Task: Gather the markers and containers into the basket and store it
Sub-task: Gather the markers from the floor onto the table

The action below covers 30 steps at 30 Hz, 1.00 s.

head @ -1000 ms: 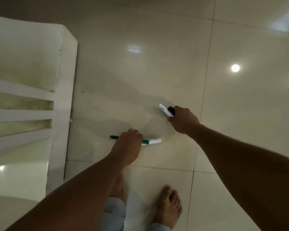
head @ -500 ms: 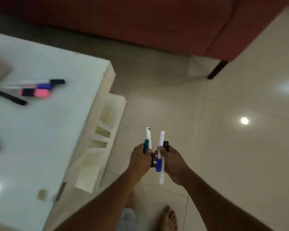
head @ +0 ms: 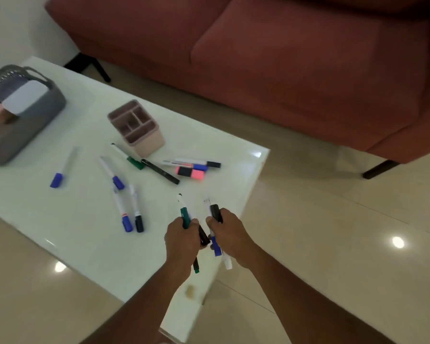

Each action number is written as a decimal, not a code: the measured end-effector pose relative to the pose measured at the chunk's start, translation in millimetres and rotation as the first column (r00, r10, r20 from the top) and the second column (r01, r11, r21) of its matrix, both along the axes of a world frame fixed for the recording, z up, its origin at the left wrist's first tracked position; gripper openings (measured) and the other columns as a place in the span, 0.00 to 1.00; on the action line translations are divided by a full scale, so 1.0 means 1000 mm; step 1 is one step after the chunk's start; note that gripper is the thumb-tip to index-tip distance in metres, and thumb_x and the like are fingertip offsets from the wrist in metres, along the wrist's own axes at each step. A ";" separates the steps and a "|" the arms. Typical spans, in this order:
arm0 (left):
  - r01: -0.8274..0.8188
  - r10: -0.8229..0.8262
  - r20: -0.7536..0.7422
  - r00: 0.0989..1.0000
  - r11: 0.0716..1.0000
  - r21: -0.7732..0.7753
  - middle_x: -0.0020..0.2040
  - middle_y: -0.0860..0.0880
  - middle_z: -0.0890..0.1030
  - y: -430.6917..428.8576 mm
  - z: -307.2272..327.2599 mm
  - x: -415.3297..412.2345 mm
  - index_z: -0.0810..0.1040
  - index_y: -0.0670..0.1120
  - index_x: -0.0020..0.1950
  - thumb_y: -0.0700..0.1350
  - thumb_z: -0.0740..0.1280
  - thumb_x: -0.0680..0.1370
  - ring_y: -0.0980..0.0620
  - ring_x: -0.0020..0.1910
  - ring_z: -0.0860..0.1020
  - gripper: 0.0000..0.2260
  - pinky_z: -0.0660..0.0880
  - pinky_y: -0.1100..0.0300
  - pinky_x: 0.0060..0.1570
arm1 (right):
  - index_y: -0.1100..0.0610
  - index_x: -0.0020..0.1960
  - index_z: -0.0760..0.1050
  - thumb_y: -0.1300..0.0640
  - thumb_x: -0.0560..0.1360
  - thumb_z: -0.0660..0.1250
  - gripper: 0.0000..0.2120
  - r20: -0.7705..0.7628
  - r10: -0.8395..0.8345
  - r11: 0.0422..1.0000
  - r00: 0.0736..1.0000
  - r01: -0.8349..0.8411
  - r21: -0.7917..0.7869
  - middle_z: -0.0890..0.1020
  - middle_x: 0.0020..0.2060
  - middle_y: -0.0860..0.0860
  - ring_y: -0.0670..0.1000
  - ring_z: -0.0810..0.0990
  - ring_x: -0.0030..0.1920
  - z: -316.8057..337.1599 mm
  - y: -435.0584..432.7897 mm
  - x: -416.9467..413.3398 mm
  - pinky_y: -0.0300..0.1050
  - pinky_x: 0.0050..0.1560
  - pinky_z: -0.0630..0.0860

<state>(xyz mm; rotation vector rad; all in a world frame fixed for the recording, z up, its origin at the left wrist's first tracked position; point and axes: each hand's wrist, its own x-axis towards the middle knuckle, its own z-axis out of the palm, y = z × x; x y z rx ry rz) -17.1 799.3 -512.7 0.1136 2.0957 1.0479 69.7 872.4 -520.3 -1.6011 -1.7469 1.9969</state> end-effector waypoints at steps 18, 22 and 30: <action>0.370 -0.431 -0.217 0.876 0.889 -0.271 0.37 0.45 0.79 -0.023 -0.019 -0.152 0.78 0.40 0.47 0.48 0.67 0.78 0.51 0.30 0.76 0.10 0.66 0.70 0.21 | 0.51 0.66 0.68 0.42 0.78 0.61 0.20 0.540 -0.005 0.809 0.842 -0.314 0.497 0.76 0.57 0.47 0.48 0.74 0.57 -0.028 -0.046 -0.150 0.43 0.53 0.76; 0.417 -0.495 -0.299 0.816 0.862 -0.290 0.35 0.52 0.76 -0.025 -0.005 -0.163 0.75 0.46 0.42 0.47 0.64 0.80 0.56 0.30 0.75 0.08 0.70 0.68 0.29 | 0.52 0.72 0.63 0.46 0.79 0.61 0.24 0.511 0.009 0.852 0.860 -0.275 0.446 0.72 0.66 0.48 0.50 0.71 0.66 -0.017 -0.048 -0.143 0.45 0.62 0.72; 0.338 -0.501 -0.537 0.678 0.862 -0.378 0.36 0.45 0.79 -0.043 0.009 -0.245 0.75 0.43 0.40 0.45 0.60 0.79 0.48 0.35 0.72 0.10 0.66 0.57 0.35 | 0.51 0.72 0.64 0.50 0.79 0.63 0.22 0.427 0.022 0.904 0.904 -0.201 0.378 0.72 0.68 0.48 0.49 0.72 0.66 0.000 -0.039 -0.117 0.45 0.65 0.71</action>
